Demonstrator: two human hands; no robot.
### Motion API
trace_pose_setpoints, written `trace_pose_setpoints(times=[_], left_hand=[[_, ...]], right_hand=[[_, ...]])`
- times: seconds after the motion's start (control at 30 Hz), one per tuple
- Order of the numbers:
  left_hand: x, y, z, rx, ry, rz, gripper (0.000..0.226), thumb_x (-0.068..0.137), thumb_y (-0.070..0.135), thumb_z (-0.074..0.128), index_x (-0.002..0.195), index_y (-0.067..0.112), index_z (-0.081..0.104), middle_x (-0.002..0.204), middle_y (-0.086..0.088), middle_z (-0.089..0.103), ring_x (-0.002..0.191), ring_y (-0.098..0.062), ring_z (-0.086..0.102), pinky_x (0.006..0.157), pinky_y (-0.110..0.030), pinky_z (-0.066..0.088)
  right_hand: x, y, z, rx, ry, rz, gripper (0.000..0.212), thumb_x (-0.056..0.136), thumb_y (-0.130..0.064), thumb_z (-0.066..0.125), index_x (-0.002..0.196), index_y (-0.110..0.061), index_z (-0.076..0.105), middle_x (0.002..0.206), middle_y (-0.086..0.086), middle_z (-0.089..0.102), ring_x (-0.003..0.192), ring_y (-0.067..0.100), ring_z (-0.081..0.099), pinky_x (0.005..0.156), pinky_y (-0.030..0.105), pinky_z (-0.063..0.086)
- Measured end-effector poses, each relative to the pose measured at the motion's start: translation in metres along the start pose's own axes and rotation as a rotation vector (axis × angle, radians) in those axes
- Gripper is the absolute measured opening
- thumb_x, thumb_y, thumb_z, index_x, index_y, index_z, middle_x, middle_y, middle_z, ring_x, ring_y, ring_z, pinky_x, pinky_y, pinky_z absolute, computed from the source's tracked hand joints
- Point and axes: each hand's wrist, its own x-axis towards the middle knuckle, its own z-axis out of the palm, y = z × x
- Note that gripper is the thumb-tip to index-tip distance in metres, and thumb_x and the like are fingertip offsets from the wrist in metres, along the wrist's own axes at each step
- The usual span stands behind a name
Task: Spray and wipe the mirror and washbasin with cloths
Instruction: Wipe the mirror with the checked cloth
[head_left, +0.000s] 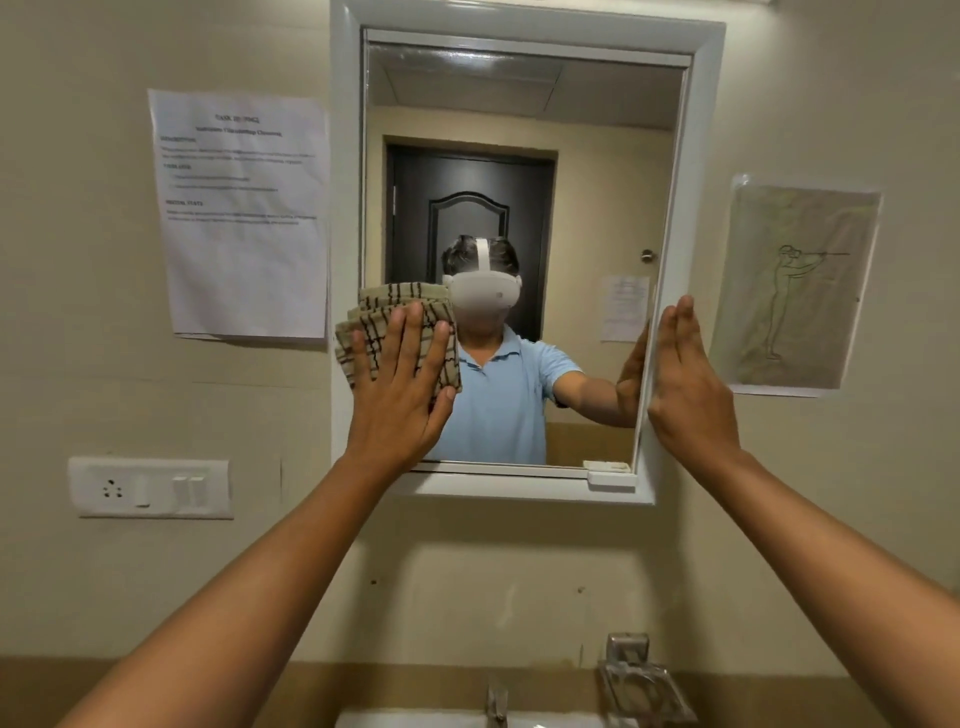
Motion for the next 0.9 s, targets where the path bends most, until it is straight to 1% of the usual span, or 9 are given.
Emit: trace_pose_setpoints(times=[0.07, 0.13, 0.2, 0.3, 0.47, 0.57, 0.7, 0.8, 0.9], left_hand=[[-0.013, 0.012, 0.007, 0.005, -0.011, -0.012, 0.070, 0.099, 0.046, 0.030, 0.158, 0.018, 0.006, 0.165, -0.014, -0.004, 0.153, -0.032, -0.004, 0.119, -0.062, 0.000], [-0.022, 0.027, 0.013, 0.006, -0.010, -0.022, 0.071, 0.099, 0.047, 0.029, 0.158, 0.017, 0.006, 0.165, -0.015, -0.003, 0.153, -0.032, -0.003, 0.119, -0.062, 0.000], [-0.023, 0.042, 0.017, 0.003, -0.007, -0.030, 0.071, 0.099, 0.047, 0.030, 0.158, 0.017, 0.004, 0.165, -0.015, -0.005, 0.152, -0.032, -0.004, 0.118, -0.063, 0.000], [-0.013, 0.070, 0.021, 0.000, -0.023, 0.017, 0.072, 0.099, 0.047, 0.030, 0.158, 0.017, 0.001, 0.165, -0.015, -0.007, 0.152, -0.032, -0.007, 0.118, -0.063, 0.000], [0.010, 0.124, 0.022, -0.052, -0.016, 0.088, 0.069, 0.100, 0.045, 0.028, 0.158, 0.019, 0.002, 0.165, -0.011, -0.008, 0.153, -0.029, -0.007, 0.119, -0.062, -0.002], [0.027, 0.158, 0.021, -0.080, -0.008, 0.145, 0.068, 0.101, 0.044, 0.031, 0.158, 0.018, 0.004, 0.166, -0.012, -0.004, 0.153, -0.028, -0.005, 0.119, -0.060, -0.003], [0.029, 0.192, 0.029, -0.094, -0.008, 0.201, 0.066, 0.102, 0.043, 0.031, 0.158, 0.018, 0.007, 0.166, -0.011, 0.000, 0.153, -0.028, -0.002, 0.120, -0.060, 0.001], [0.019, 0.198, 0.034, -0.098, -0.014, 0.235, 0.064, 0.104, 0.043, 0.028, 0.158, 0.018, 0.008, 0.166, -0.010, -0.001, 0.153, -0.027, -0.002, 0.119, -0.061, 0.004], [0.009, 0.193, 0.036, -0.098, -0.013, 0.287, 0.061, 0.104, 0.038, 0.029, 0.158, 0.019, 0.011, 0.166, -0.009, 0.001, 0.153, -0.026, 0.000, 0.120, -0.059, 0.003]], right_hand=[[0.000, -0.001, 0.001, 0.051, 0.040, 0.005, 0.073, 0.094, -0.044, 0.003, 0.153, -0.001, 0.004, 0.162, 0.017, 0.000, 0.149, 0.032, 0.007, 0.118, 0.048, 0.025], [0.000, 0.009, 0.011, 0.042, 0.122, 0.014, 0.063, 0.095, -0.020, 0.022, 0.152, 0.000, 0.005, 0.161, 0.015, -0.002, 0.149, 0.031, 0.007, 0.115, 0.046, 0.031], [0.004, 0.019, 0.020, 0.048, 0.113, -0.009, 0.067, 0.098, -0.020, 0.030, 0.154, -0.010, -0.007, 0.160, 0.005, -0.013, 0.150, 0.025, 0.001, 0.117, 0.031, 0.022], [0.007, 0.030, 0.030, 0.107, 0.087, -0.009, 0.070, 0.094, -0.017, 0.023, 0.152, -0.020, -0.017, 0.161, 0.004, -0.019, 0.150, 0.020, -0.008, 0.114, 0.015, 0.006], [-0.004, 0.035, 0.019, 0.036, 0.095, -0.092, 0.085, 0.089, -0.008, 0.048, 0.154, -0.011, -0.007, 0.162, 0.007, -0.013, 0.150, 0.020, -0.003, 0.109, 0.032, 0.039], [-0.006, 0.036, 0.016, 0.039, 0.073, -0.137, 0.076, 0.089, -0.012, 0.037, 0.154, -0.008, -0.002, 0.162, 0.008, -0.012, 0.150, 0.020, -0.003, 0.107, 0.038, 0.043], [-0.009, 0.041, 0.018, 0.053, 0.085, -0.159, 0.082, 0.082, 0.005, 0.039, 0.154, -0.007, 0.002, 0.163, 0.009, -0.005, 0.151, 0.021, 0.000, 0.103, 0.040, 0.047], [-0.012, 0.046, 0.022, 0.070, 0.111, -0.187, 0.070, 0.091, -0.002, 0.036, 0.154, -0.006, 0.007, 0.163, 0.011, 0.001, 0.150, 0.023, 0.007, 0.102, 0.040, 0.047], [-0.015, 0.050, 0.024, 0.056, 0.112, -0.206, 0.070, 0.090, -0.004, 0.035, 0.154, -0.007, 0.007, 0.163, 0.010, 0.000, 0.150, 0.023, 0.008, 0.103, 0.042, 0.046]])
